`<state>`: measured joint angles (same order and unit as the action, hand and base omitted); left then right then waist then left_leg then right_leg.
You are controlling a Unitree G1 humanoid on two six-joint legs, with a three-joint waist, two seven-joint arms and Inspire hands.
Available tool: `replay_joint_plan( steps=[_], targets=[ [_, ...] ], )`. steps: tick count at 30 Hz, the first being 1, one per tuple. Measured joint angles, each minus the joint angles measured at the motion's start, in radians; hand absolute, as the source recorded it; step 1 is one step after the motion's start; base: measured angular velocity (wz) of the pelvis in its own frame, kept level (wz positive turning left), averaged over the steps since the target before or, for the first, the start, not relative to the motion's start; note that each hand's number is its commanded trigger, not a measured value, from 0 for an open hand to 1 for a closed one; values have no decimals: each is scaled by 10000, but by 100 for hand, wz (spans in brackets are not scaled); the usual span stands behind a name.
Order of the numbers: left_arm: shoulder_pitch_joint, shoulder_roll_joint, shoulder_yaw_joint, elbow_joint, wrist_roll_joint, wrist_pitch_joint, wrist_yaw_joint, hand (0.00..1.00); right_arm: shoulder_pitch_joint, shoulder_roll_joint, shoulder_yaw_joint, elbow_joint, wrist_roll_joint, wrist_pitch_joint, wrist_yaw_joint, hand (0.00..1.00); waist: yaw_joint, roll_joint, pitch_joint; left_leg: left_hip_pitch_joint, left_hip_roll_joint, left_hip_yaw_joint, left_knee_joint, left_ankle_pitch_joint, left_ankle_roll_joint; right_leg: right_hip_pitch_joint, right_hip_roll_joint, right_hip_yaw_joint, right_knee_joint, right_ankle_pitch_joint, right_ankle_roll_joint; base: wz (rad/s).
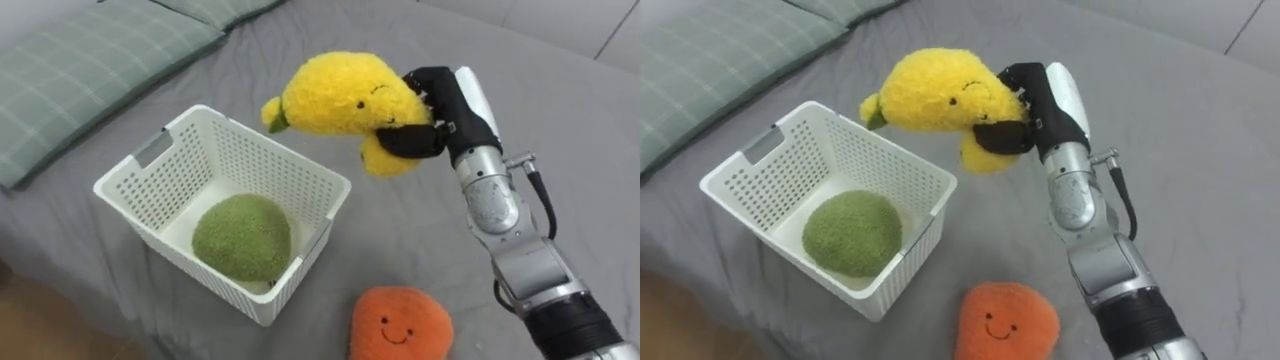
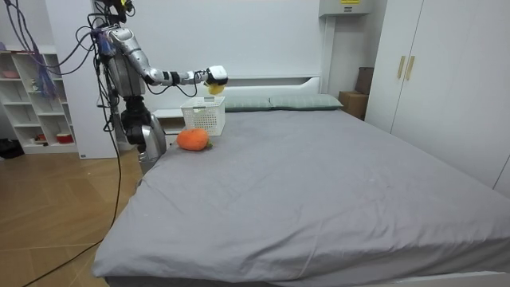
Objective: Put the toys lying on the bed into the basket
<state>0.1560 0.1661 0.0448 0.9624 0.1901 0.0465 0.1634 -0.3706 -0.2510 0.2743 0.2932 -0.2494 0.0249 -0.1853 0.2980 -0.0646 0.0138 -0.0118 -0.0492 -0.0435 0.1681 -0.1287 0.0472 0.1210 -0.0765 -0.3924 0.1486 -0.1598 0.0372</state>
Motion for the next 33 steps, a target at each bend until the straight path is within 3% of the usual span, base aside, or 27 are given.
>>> replay_joint_plan(
  steps=[2, 4, 5, 6, 7, 13, 19, 24, 33],
  targets=[
    [68, 0, 1, -70, 52, 115, 0, 0, -25, 51, 207, 0, 16, 4, 2, 85, 178, -4, -2, -34, -19, -74, 30, 2, 0, 10, -1, -14, 0, -2, 3, 15],
    [133, -35, 1, -202, 220, 313, 1, 0, -85, 172, 458, 0, 3, 42, -1, 67, 382, -56, 1, -127, -64, -228, 62, 39, -4, -2, -26, -168, -2, -21, 32, 21],
    [131, -53, 0, -236, 235, 369, 3, 0, -142, 173, 559, 9, 9, 121, -1, 37, 406, -67, 9, -152, -88, -287, 90, 49, -1, -2, -40, -231, -2, -32, 40, 25],
    [134, -99, 1, -305, 240, 447, 3, 0, -267, 222, 683, 76, 5, 240, -1, 25, 459, -85, 18, -192, -124, -391, 144, 60, 2, -9, -67, -328, 0, -45, 45, 26],
    [134, -151, 1, -442, 240, 521, 3, 0, -378, 260, 750, 110, 6, 363, -16, 0, 545, -113, 27, -264, -152, -460, 180, 76, 10, -21, -90, -470, 1, -55, 47, 24],
    [25, -230, 111, -607, 232, 643, -3, 0, -1079, 619, 965, 617, -4, 553, -31, 0, 690, -284, 26, -482, -317, -903, 380, 122, 46, 22, -148, -801, 7, -74, 73, 23],
    [-73, -276, 245, -613, 733, 800, -60, 0, -1203, 806, 980, 942, 5, 637, -31, 0, 963, -404, 22, -593, -471, -1258, 363, 248, 78, 22, -203, -790, 8, -98, 110, 19],
    [-19, -265, 313, -610, 858, 801, -50, 0, -1201, 790, 1188, 950, 49, 635, -30, 0, 1195, -408, 27, -594, -492, -1278, 373, 276, 86, 34, -217, -771, 17, -98, 111, 4],
    [-41, -331, 705, -622, 881, 790, -52, 0, -1200, 744, 1258, 950, 45, 605, -3, 0, 1153, -419, 29, -607, -509, -1330, 365, 318, 79, 50, -211, -715, 15, -106, 122, 2]
  ],
)
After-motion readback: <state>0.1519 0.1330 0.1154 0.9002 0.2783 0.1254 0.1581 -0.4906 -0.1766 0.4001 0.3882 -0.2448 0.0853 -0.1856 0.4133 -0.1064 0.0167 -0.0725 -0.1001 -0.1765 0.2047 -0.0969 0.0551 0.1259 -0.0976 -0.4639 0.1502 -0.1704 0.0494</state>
